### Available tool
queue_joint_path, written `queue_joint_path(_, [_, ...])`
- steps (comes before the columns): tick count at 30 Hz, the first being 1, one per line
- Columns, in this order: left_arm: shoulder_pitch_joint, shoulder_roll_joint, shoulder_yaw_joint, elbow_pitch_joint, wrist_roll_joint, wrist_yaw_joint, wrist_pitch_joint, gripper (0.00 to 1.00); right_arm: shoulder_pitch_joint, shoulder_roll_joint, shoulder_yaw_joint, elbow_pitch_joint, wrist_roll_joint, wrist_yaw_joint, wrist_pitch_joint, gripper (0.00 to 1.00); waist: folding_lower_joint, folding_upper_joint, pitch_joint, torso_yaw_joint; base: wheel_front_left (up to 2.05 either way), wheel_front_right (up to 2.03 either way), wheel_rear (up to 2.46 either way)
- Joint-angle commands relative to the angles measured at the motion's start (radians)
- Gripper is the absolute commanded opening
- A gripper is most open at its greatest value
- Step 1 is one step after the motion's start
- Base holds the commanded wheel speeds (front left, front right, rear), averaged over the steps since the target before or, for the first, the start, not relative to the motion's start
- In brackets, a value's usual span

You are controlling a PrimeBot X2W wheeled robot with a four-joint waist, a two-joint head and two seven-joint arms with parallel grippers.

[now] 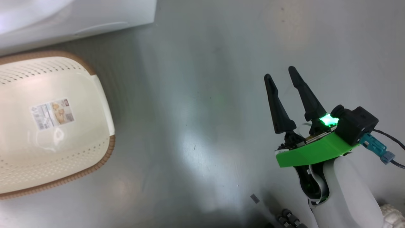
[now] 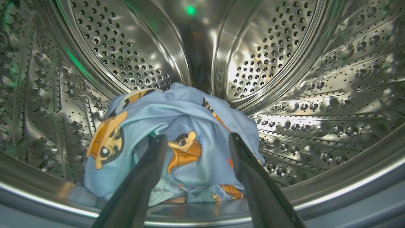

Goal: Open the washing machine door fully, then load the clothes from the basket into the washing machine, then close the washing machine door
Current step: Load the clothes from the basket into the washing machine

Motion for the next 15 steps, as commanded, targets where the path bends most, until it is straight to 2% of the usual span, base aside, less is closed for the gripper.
queue_joint_path(1, [0.048,0.042,0.026,-0.046,0.011,0.014,-0.004,1.00,0.053,0.004,0.015,-0.016,-0.008,0.006,-0.007,1.00,0.0000,0.0000,-0.031,0.017,0.00,0.00,0.00])
queue_joint_path(6, [0.138,0.010,0.063,-0.122,0.021,0.020,-0.005,1.00,0.061,0.004,0.005,-0.011,-0.016,0.006,-0.007,1.00,0.0000,0.0000,-0.071,0.030,0.00,0.00,0.00])
queue_joint_path(15, [0.376,-0.083,0.151,-0.283,0.058,0.045,-0.005,1.00,0.098,0.004,-0.019,0.006,-0.034,0.006,-0.007,1.00,0.0000,0.0000,-0.179,0.054,0.00,0.00,0.00])
